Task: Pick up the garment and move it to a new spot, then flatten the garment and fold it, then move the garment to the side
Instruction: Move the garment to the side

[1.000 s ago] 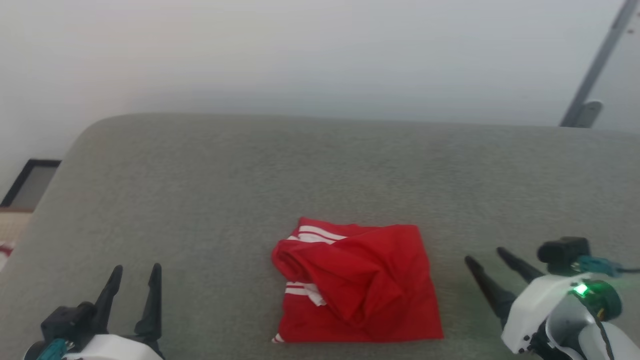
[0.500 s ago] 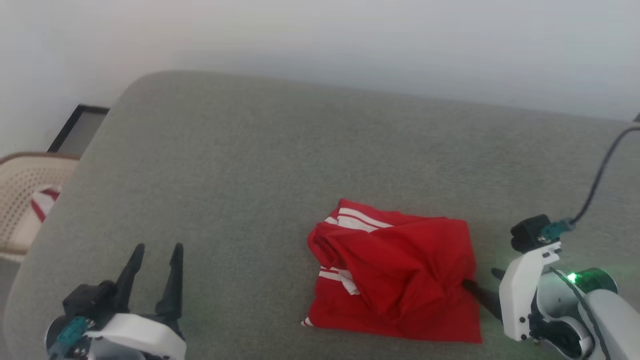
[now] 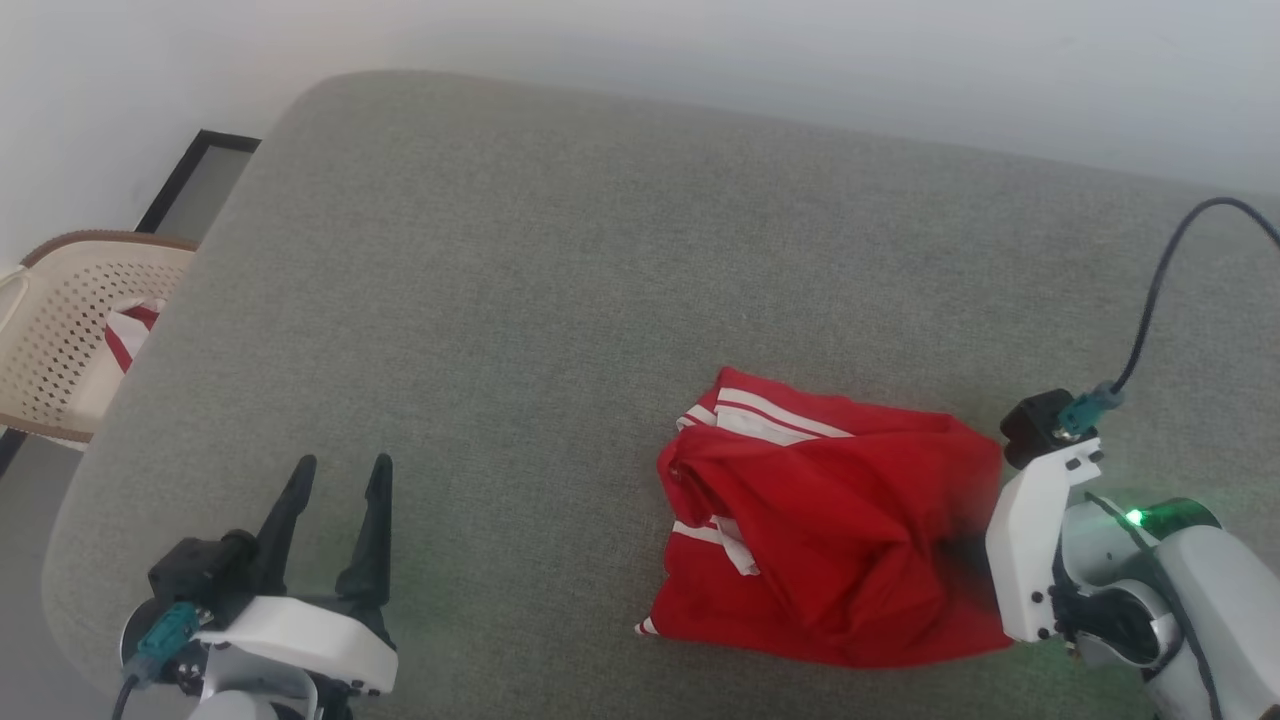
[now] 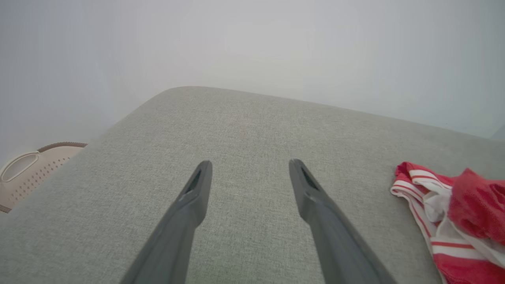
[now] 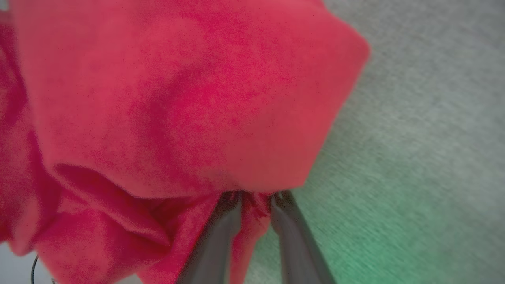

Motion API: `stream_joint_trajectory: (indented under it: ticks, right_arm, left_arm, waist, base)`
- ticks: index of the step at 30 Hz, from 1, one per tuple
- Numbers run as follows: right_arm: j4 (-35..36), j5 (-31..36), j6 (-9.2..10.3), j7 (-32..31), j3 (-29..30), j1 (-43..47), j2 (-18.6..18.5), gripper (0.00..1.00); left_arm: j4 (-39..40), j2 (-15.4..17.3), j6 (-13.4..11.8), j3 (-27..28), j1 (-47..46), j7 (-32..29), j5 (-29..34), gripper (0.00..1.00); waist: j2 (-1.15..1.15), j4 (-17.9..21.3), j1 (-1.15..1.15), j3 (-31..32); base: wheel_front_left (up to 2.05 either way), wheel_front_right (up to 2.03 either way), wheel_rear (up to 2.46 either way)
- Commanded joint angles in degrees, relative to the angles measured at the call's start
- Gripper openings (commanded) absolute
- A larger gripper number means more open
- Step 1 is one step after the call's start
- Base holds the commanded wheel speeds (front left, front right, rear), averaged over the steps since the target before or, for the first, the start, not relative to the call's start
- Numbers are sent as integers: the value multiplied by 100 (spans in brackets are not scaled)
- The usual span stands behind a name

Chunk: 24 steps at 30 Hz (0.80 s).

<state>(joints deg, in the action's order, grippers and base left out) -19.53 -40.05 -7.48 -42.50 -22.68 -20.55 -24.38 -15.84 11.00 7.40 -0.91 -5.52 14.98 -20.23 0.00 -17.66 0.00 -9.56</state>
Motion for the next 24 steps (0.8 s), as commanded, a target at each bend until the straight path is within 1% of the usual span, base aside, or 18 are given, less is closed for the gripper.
stream_joint_trajectory:
  ticks: [1, 5, 10, 14, 20, 24]
  right_arm:
    - [-143, 13, 0, 19, -49, 77, 135, 0]
    - [-69, -21, 4, 8, 112, -42, 142, 0]
    - [134, 87, 5, -50, 355, -174, -69, 0]
    - [238, 159, 4, -98, 522, -225, -151, 0]
    - [414, 361, 4, -159, 792, -420, -514, 0]
    - [421, 518, 4, -150, 949, -625, -852, 0]
  left_arm:
    - [-1, -4, 5, -2, -103, 26, -7, 100]
    - [-4, -7, 5, 7, -154, 26, -5, 100]
    - [53, 23, 5, -20, -215, 26, 17, 100]
    - [74, 54, 5, -84, -265, 26, 24, 100]
    - [178, 77, 5, -223, -433, 26, -6, 100]
    - [204, 76, 5, -372, -599, 26, -20, 100]
  waist:
    - [0, 1, 0, -17]
    - [0, 46, 0, -30]
    - [0, 172, 0, -25]
    - [0, 270, 0, -32]
    - [0, 506, 0, -113]
    - [0, 680, 0, -220]
  base:
    - [0, 0, 0]
    - [0, 0, 0]
    - [0, 0, 0]
    - [0, 0, 0]
    - [0, 0, 0]
    - [0, 0, 0]
